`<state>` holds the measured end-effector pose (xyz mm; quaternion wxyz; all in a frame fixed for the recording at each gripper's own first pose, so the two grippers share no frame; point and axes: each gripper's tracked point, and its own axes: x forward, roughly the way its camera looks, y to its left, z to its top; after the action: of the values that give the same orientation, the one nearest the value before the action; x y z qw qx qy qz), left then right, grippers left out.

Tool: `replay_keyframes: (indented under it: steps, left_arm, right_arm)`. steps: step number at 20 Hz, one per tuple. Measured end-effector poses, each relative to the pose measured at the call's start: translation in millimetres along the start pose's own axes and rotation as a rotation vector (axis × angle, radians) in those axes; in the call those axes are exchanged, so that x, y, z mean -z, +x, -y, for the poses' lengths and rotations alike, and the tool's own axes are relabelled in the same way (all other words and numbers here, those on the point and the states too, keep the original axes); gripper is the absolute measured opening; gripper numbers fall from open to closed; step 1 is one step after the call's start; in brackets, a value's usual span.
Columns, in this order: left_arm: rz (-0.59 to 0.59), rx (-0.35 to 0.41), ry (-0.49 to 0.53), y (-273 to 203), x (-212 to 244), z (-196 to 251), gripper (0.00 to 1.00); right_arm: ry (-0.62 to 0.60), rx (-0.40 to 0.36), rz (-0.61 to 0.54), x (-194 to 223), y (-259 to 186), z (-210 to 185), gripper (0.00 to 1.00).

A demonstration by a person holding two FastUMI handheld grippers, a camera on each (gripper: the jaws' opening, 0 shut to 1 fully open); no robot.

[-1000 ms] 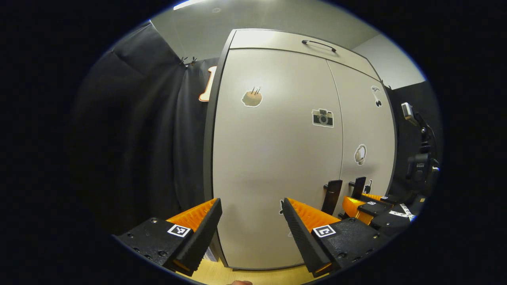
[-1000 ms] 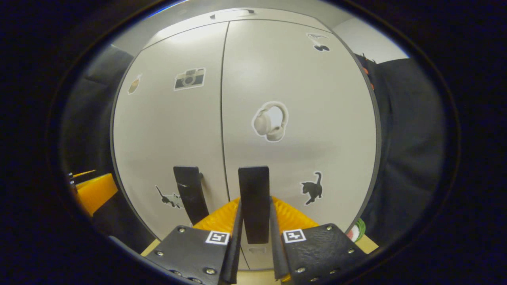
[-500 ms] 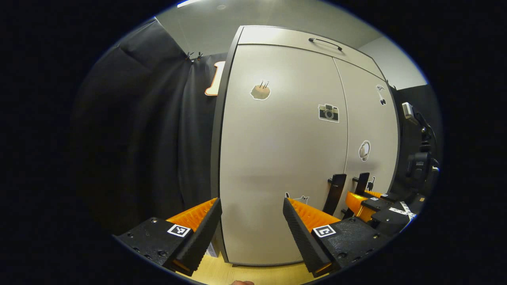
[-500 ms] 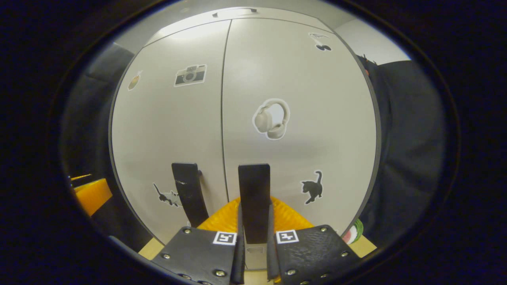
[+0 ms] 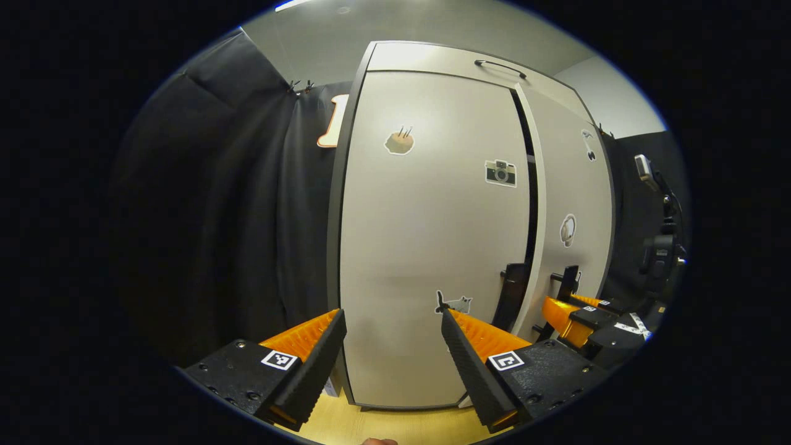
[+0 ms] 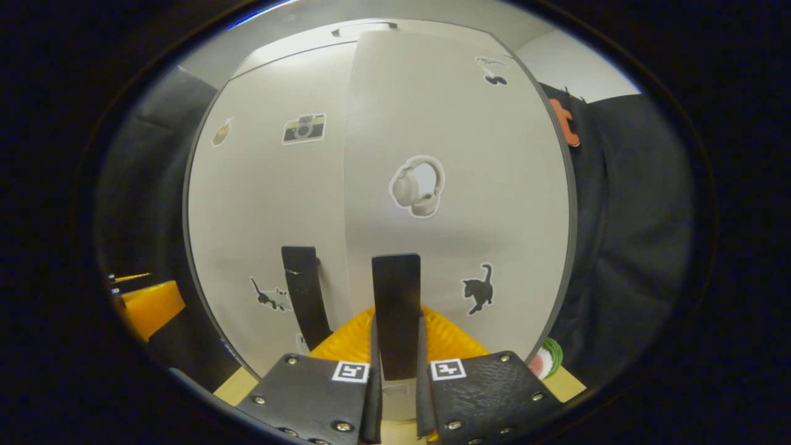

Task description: Open the right door of the double-door shoe cabinet with the right hand, and open the left door with the left hand.

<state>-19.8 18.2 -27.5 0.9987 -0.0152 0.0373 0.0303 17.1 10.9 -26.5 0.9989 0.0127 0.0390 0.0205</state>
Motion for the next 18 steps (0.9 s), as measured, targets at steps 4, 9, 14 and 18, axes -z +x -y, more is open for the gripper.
replay_keyframes:
  steps: [4,9,14,18]
  left_arm:
    - [-0.027,0.021,0.009,-6,10,7,0.97]
    - [-0.021,0.043,0.015,-14,10,11,0.96]
    - [-0.006,0.039,0.025,-16,6,7,0.97]
    - [-0.015,0.055,0.012,-14,8,14,0.97]
  right_arm:
    - [-0.01,0.008,0.004,-1,-6,4,0.22]
    - [-0.033,0.029,0.01,-2,-14,8,0.22]
    - [-0.04,0.044,0.02,-1,-19,12,0.22]
    - [-0.04,0.051,0.023,0,-25,16,0.22]
